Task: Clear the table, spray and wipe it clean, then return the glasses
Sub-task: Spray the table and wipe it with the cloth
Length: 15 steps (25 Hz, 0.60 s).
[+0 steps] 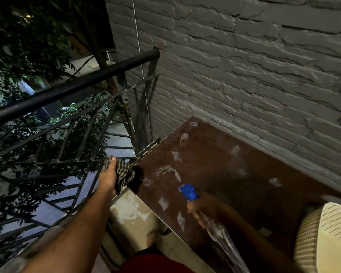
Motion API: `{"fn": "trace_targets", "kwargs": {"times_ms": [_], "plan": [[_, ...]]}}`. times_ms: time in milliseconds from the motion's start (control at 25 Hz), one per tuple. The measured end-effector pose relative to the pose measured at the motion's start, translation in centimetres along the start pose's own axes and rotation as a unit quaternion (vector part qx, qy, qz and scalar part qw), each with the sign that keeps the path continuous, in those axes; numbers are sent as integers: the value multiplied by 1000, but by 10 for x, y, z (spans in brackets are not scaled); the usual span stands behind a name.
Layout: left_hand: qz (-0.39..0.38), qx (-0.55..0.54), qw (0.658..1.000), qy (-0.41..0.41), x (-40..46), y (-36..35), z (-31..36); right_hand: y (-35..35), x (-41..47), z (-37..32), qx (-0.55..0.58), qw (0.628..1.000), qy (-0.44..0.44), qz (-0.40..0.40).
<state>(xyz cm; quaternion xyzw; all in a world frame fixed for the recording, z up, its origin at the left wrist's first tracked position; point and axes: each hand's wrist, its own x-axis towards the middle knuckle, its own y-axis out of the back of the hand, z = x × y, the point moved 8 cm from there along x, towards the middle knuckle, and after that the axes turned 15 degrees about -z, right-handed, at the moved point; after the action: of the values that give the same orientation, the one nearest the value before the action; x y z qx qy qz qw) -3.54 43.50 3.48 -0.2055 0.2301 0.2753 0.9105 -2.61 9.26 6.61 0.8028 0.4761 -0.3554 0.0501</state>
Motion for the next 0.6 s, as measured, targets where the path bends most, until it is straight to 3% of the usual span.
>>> {"fn": "trace_targets", "kwargs": {"times_ms": [240,400,520,600], "plan": [[-39,-8,999,-7,1,-41,4,-3,-6,3,-12,997,-64,-31],[-56,-13,998,-20,-2,-54,5,-4,-8,2,-15,998,-56,-36],[-62,-13,998,-26,-3,-56,7,7,-10,-14,-13,999,40,29],[-63,-12,998,-26,-3,-56,7,32,-16,-26,-1,983,105,150]]}}
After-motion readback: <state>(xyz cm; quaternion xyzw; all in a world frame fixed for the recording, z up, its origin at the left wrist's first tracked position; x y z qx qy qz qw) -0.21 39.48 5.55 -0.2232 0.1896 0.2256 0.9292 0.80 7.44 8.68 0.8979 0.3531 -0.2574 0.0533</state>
